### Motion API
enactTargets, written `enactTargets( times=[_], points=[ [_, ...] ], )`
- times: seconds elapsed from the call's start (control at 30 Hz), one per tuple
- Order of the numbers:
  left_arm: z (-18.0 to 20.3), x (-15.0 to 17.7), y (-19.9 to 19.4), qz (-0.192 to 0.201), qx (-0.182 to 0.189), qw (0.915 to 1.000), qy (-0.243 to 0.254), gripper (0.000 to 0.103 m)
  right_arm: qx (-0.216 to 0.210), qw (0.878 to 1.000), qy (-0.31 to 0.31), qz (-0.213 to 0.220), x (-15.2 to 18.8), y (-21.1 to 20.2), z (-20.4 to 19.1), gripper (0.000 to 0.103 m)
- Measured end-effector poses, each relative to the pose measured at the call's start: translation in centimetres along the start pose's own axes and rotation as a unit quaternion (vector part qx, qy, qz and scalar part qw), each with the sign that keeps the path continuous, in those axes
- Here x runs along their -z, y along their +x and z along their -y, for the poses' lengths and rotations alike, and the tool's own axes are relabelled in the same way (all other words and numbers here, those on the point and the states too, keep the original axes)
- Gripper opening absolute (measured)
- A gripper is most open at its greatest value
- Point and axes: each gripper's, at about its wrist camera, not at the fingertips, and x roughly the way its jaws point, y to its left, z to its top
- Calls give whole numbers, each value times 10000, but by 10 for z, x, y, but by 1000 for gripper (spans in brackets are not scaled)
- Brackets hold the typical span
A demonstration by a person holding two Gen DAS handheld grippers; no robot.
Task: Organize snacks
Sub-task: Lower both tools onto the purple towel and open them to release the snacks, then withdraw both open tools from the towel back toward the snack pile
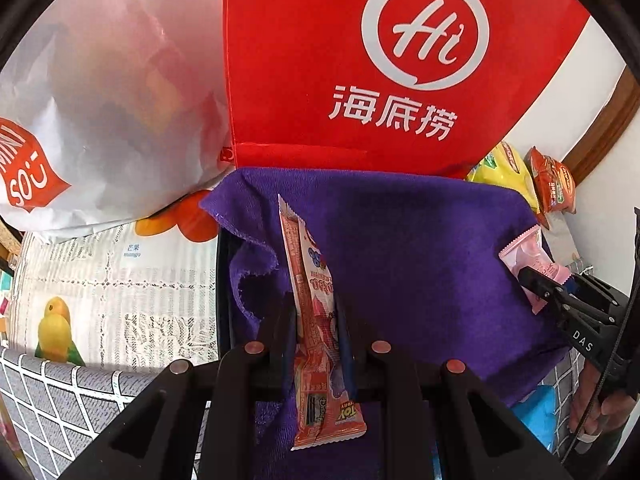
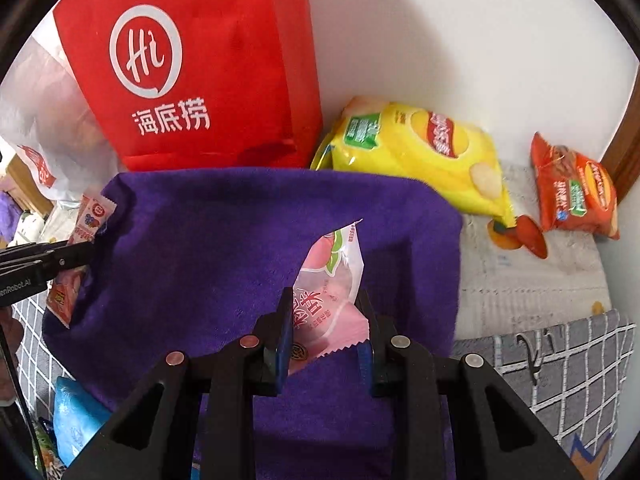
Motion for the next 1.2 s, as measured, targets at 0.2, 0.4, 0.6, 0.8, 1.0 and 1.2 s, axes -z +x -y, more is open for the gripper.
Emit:
enactTargets(
  times=[0.2, 0.4, 0.6, 0.8, 1.0, 1.2],
  points=[
    [2, 0, 6, -74, 10, 10000, -12, 18, 51, 9998, -138, -112, 2, 7, -8, 28],
    [2, 1, 11, -144, 32, 9999, -29, 18, 84, 9996, -214, -189, 2, 12, -9, 28],
    [2, 2, 12, -189, 97, 9998, -22, 20, 173, 9992, -264, -229, 0, 10, -10, 44],
    [3, 2, 4, -213, 256, 9994, 11, 24, 108, 9998, -183, -33, -4, -8, -14, 65],
    [8, 1, -21, 24, 353, 9992, 184, 44, 286, 9993, -183, 138, -8, -27, -23, 66],
    [12, 1, -51, 285, 309, 9986, 316, 45, 353, 9994, -10, 57, -2, -47, -32, 72]
  ],
)
